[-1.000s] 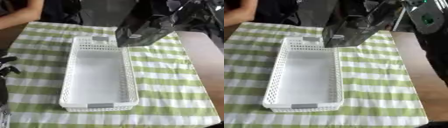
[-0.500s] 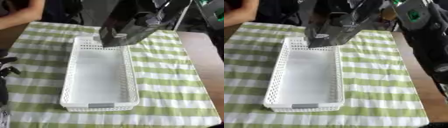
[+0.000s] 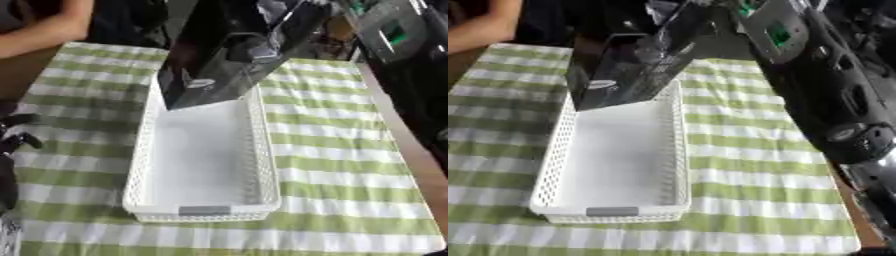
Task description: Pick up objects on the table and place them in the box.
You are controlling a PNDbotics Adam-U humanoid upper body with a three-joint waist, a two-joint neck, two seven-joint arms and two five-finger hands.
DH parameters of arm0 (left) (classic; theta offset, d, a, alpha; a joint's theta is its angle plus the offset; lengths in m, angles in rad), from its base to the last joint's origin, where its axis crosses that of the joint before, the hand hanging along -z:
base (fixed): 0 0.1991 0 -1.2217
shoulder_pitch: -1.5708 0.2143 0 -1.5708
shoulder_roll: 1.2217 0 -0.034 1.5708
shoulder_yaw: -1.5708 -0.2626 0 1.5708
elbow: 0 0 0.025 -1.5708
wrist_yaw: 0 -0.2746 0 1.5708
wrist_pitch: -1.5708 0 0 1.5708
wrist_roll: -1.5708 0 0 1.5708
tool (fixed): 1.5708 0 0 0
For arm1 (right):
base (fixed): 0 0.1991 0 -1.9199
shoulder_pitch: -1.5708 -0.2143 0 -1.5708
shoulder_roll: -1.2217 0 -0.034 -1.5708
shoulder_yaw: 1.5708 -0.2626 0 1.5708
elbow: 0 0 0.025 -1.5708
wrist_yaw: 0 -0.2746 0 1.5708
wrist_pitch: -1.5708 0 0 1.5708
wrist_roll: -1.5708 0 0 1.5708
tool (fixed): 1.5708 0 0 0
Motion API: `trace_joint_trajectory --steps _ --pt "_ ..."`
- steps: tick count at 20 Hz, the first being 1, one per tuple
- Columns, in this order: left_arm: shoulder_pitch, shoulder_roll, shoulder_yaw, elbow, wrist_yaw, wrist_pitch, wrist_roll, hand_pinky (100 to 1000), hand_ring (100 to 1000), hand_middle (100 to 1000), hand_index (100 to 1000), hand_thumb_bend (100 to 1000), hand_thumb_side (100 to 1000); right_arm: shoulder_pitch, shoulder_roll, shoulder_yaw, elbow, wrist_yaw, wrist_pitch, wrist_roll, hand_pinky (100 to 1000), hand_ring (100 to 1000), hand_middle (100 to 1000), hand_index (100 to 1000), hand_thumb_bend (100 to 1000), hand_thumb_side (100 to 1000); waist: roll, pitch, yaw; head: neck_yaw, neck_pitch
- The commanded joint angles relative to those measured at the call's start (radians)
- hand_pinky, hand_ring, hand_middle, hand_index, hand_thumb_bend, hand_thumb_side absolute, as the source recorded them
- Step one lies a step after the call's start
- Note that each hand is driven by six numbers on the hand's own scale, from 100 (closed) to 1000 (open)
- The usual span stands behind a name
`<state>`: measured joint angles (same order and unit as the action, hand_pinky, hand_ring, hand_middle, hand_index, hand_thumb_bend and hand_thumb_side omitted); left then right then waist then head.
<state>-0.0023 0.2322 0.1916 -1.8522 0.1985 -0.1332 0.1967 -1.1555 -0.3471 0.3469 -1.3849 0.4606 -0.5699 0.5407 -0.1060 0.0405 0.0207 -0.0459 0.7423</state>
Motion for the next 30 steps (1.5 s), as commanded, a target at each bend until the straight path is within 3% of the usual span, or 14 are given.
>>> trace_joint_trajectory --steps 1,4,7,9,10,12,16,19,30 --pt "-0.009 0.009 -0.004 -0.009 0.002 0.0 -0.006 315 576 711 633 100 1000 -0.031 0.015 0.001 0.009 -0.008 -0.118 0.126 100 306 366 495 100 493 0.012 -0.009 0.002 -0.02 -0.015" --pt "-0.01 0.009 -0.004 -0.009 0.003 -0.001 -0.007 315 576 711 632 100 1000 -0.022 0.031 0.013 0.032 -0.01 -0.126 0.144 146 350 404 522 100 486 0.013 -0.007 0.004 -0.022 -0.016" --pt "-0.011 0.008 -0.005 -0.009 0.003 -0.001 -0.008 315 576 711 632 100 1000 -0.008 0.044 0.035 0.064 -0.012 -0.144 0.181 349 477 515 646 278 500 0.013 -0.005 0.004 -0.023 -0.019" --pt "-0.011 0.009 -0.004 -0.009 0.003 -0.001 -0.007 315 576 711 632 100 1000 -0.001 0.048 0.054 0.088 -0.01 -0.154 0.228 565 646 676 775 454 519 0.014 -0.004 0.005 -0.024 -0.022" --pt "-0.011 0.009 -0.004 -0.01 0.003 -0.001 -0.007 315 576 711 632 100 1000 0.001 0.05 0.059 0.098 -0.012 -0.157 0.256 565 646 676 775 454 519 0.014 -0.004 0.004 -0.024 -0.023" --pt "-0.011 0.009 -0.004 -0.01 0.003 -0.001 -0.007 315 576 711 632 100 1000 0.008 0.051 0.067 0.111 -0.022 -0.161 0.307 779 806 825 859 656 541 0.014 -0.004 0.003 -0.024 -0.025" --pt "-0.011 0.009 -0.004 -0.009 0.003 -0.001 -0.007 315 576 711 632 100 1000 0.017 0.046 0.068 0.128 -0.043 -0.156 0.362 954 923 932 917 751 594 0.014 -0.004 0.001 -0.025 -0.027" --pt "-0.011 0.009 -0.004 -0.009 0.003 -0.001 -0.007 315 576 712 632 100 1000 0.021 0.041 0.066 0.135 -0.043 -0.153 0.366 997 964 964 944 767 604 0.014 -0.004 0.001 -0.025 -0.026" --pt "-0.01 0.009 -0.003 -0.01 0.003 -0.001 -0.007 316 576 712 631 100 1000 0.027 0.032 0.043 0.148 -0.009 -0.092 0.366 1000 960 961 946 807 577 0.014 -0.004 0.0 -0.024 -0.025"
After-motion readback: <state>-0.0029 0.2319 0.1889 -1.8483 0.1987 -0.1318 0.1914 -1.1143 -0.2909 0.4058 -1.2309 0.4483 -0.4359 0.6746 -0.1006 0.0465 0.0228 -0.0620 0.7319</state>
